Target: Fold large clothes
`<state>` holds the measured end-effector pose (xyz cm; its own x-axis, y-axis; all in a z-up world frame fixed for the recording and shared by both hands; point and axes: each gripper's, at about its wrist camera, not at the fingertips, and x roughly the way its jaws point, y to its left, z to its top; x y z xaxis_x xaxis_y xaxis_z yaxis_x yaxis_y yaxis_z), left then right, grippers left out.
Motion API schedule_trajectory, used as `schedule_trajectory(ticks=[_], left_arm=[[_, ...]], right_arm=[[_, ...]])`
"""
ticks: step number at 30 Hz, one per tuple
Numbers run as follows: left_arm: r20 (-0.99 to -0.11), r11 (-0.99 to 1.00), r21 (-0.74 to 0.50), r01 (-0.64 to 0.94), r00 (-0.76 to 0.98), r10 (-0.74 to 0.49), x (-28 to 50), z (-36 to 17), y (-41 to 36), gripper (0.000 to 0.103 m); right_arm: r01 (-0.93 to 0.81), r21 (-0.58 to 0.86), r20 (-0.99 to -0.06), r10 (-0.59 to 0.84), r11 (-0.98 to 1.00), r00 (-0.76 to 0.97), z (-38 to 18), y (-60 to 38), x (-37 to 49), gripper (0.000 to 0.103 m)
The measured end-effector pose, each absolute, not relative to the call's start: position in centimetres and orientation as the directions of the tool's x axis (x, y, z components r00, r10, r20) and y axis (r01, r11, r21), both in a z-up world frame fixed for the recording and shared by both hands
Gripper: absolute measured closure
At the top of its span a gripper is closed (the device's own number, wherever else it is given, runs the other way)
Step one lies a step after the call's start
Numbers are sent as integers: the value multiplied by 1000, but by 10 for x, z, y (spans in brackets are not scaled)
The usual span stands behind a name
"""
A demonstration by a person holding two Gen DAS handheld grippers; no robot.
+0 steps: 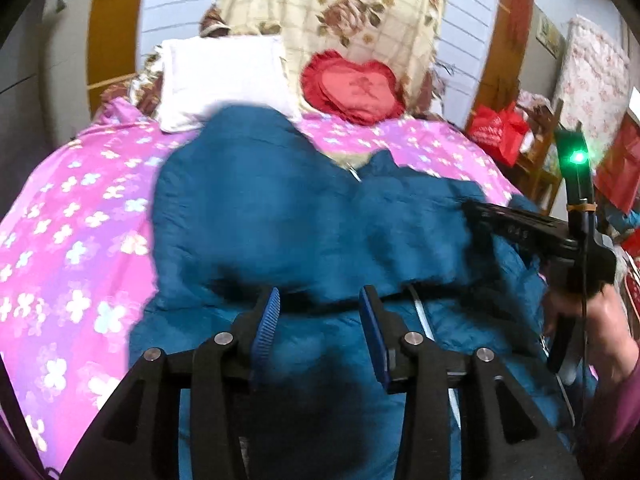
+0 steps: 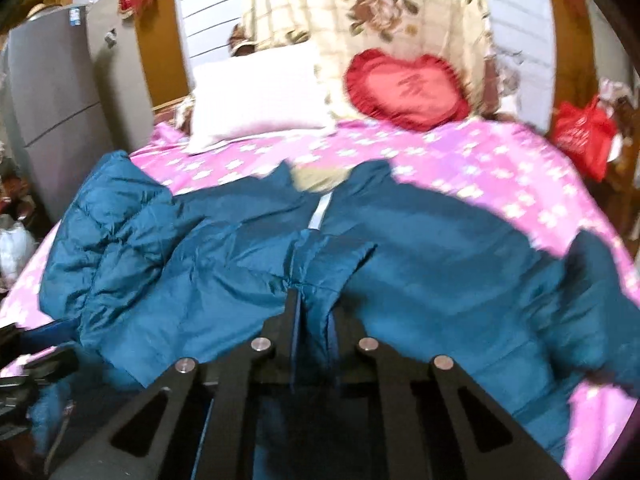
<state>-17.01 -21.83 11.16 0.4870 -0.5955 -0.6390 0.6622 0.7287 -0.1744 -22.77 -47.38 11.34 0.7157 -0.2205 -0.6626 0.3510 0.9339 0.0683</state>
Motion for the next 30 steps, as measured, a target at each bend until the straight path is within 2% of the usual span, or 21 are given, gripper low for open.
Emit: schedule_trajectory(ticks=[4,9,15,18,19,20,23,26,30], left_arm=[[-626,788,-185,588,548,-555,-152,111,-199,74],[-671,859,-218,463,568,-477,-119,89,-184,74],[-723,891,-221,396,546,-422,-97,66,-181,74],[-730,894,-210,395,546,-412,-95,63,-184,74],[-729,894,-209,396,545,-413,-94,63,-186,74],[-729,894,-207,397,547,-412,-94,64,-187,74],[-723,892,-201,404,553,-413,-94,67,-191,74],[-716,892,-195,407,563,-413,-92,71,-197,74],[-707,899,-153,411,590,-390,-85,73,-212,74]], right_arm=[[431,-23,-653,-340,902,677,122,-510,-231,91],[509,-102,-658,-442,855,609,124,-557,-236,93],[538,-201,-669,-516,819,535,108,-587,-228,93],[548,-155,-743,-462,822,484,81,-604,-217,93],[551,-127,-759,-438,825,481,76,-607,-218,88],[563,-97,-779,-414,821,471,71,-612,-220,75],[617,-90,-764,-451,782,461,77,-614,-234,47],[614,-65,-703,-473,787,531,102,-605,-253,45],[480,32,-710,-318,877,629,112,-583,-248,46]])
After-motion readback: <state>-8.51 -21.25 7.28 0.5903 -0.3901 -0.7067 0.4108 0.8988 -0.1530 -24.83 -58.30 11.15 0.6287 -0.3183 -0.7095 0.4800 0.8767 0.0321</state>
